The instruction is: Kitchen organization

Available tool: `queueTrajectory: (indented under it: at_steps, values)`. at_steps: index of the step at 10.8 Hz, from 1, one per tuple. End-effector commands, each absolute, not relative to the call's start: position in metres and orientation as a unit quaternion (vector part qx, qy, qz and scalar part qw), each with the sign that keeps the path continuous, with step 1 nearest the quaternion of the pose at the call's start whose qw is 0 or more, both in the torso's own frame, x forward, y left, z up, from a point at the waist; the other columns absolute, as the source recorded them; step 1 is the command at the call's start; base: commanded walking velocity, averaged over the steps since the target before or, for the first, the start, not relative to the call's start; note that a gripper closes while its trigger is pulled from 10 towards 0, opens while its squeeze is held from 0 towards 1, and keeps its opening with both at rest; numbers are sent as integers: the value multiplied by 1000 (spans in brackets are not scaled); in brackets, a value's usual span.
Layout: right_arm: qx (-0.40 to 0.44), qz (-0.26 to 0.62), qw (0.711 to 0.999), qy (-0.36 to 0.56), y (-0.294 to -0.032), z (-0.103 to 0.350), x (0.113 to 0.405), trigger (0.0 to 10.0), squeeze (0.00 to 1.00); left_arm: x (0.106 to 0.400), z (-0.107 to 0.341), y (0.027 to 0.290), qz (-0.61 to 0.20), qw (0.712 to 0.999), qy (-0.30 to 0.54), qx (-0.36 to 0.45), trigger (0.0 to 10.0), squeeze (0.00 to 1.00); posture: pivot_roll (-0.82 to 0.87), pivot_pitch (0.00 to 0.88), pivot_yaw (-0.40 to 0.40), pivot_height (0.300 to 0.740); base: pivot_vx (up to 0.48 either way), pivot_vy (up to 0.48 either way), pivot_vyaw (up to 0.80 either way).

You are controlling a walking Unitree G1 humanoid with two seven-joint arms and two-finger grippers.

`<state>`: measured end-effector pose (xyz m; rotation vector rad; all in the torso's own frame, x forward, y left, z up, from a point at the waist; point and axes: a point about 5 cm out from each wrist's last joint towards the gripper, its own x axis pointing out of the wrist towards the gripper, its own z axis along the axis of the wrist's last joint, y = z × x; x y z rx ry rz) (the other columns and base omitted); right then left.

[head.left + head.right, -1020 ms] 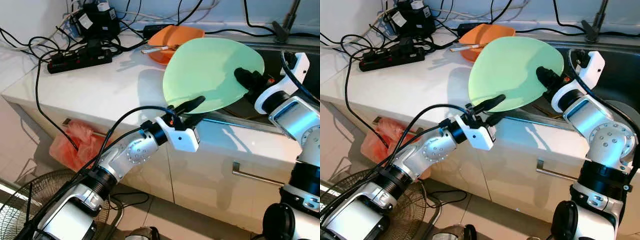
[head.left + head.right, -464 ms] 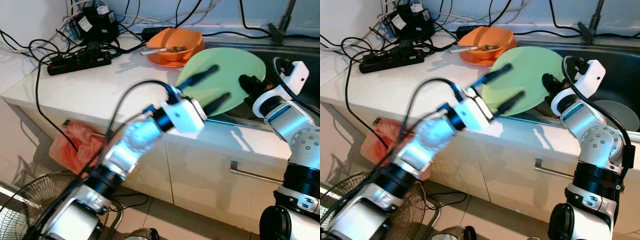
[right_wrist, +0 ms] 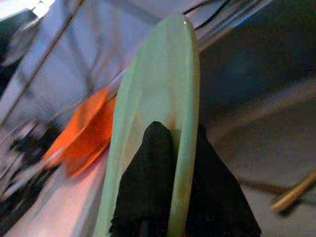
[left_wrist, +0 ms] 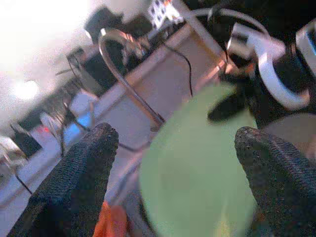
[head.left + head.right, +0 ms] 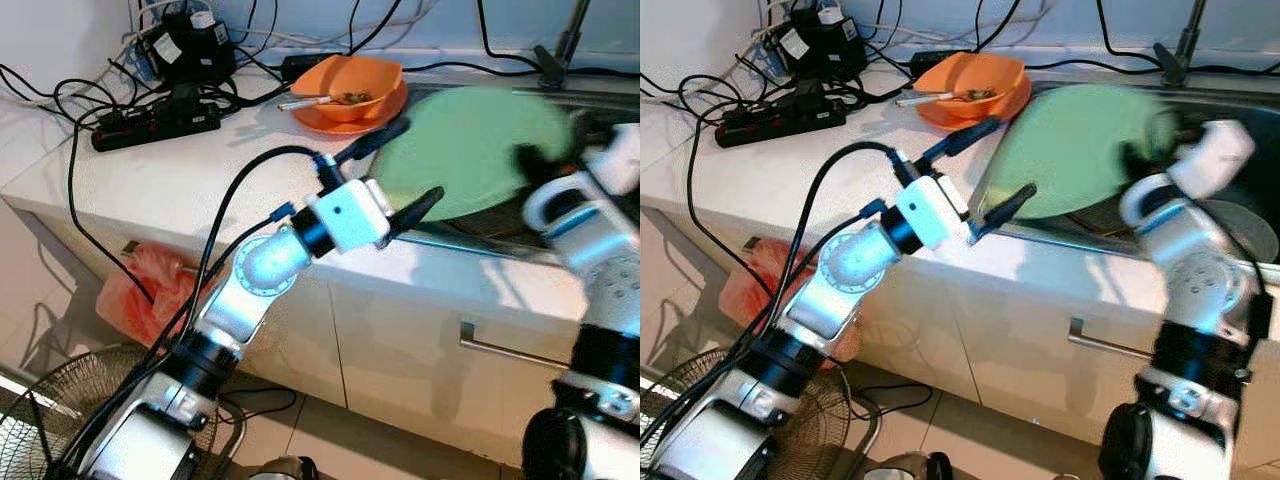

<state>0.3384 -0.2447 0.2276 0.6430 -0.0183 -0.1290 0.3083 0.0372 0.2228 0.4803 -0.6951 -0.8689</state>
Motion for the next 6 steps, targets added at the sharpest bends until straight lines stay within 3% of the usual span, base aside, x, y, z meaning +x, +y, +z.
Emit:
queueTrajectory:
  at_steps: [1, 6]
  values:
    - [306, -86, 948, -14, -249, 229, 340, 0, 0, 309, 224, 43, -406, 827, -319, 220, 10000, 1000, 106, 65, 136, 740, 0, 0, 0]
    - [262, -128, 956, -18, -263, 218, 341, 0, 0, 323, 202, 54, -434, 872, -175, 142, 10000, 1000, 107, 61, 134, 740, 0, 0, 0]
